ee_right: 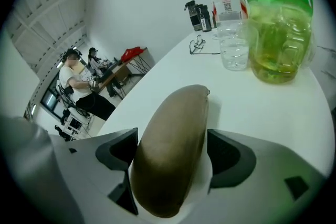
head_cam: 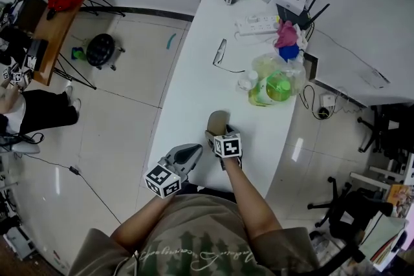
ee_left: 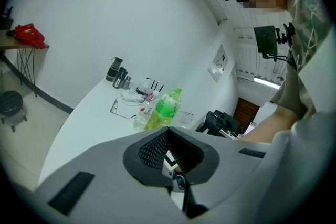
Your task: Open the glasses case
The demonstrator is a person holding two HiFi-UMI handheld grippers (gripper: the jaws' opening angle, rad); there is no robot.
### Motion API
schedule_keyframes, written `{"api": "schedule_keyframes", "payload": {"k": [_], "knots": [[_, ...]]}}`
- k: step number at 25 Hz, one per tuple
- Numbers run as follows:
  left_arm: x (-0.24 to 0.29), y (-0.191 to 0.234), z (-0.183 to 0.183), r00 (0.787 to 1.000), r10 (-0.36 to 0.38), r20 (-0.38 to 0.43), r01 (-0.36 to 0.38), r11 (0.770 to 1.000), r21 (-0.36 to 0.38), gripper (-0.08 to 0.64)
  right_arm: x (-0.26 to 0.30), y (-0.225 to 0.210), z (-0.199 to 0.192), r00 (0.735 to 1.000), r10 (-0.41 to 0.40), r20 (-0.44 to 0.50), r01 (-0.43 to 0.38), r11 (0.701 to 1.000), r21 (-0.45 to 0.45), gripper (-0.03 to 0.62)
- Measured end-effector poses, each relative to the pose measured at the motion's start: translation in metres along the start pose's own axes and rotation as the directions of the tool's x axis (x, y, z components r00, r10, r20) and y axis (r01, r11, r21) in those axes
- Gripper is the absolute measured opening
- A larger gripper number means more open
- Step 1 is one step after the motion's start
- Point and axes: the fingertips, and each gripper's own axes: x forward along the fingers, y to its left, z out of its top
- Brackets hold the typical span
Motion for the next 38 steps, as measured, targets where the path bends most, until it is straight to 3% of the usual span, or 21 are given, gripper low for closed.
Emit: {"api": "schedule_keyframes", "payload": {"k": [9,14,17,20,25,28,32,34,38], "knots": [[-0.014,0.008,-0.007,1.0,0.027,-0.001,-0.027,0.999,-0.016,0.0,0.004,0.001,-0.002,1.0,-0.005,-0.002,0.005,0.999,0.042,0.393],[-0.019,0.008,-0.008,0.999,0.041,0.003,-0.041,0.999,-0.021,0.0,-0.003,-0.004,-0.006,0.996,0.086,0.02,-0.087,0.995,0.053,0.391],[-0.022,0.009,-0.006,0.999,0.045,0.008,-0.045,0.998,-0.043,0.0,-0.027,-0.001,0.005,0.977,0.164,0.136,-0.171,0.984,0.04,0.39],[-0.025,0.007,0.003,0.999,0.033,0.023,-0.03,0.993,-0.115,0.0,-0.069,0.015,0.026,0.916,0.267,0.3,-0.293,0.955,0.045,0.39],[-0.016,-0.013,0.026,0.999,-0.03,0.042,0.033,0.997,-0.066,0.0,-0.149,0.047,0.052,0.82,0.401,0.408,-0.433,0.901,-0.014,0.39],[-0.011,-0.036,0.036,0.992,-0.12,0.046,0.124,0.989,-0.084,0.0,-0.199,0.06,0.062,0.729,0.465,0.501,-0.535,0.845,-0.005,0.39],[-0.012,-0.078,0.059,0.962,-0.263,0.078,0.268,0.96,-0.078,0.0,-0.25,0.07,0.072,0.605,0.489,0.628,-0.634,0.773,0.009,0.39],[-0.009,-0.092,0.061,0.949,-0.309,0.053,0.312,0.949,-0.043,0.002,-0.265,0.076,0.075,0.576,0.495,0.651,-0.633,0.774,-0.028,0.39],[-0.003,-0.11,0.064,0.936,-0.351,0.013,0.351,0.936,-0.022,0.06,-0.286,0.081,0.076,0.561,0.503,0.658,-0.6,0.794,-0.095,0.39]]}}
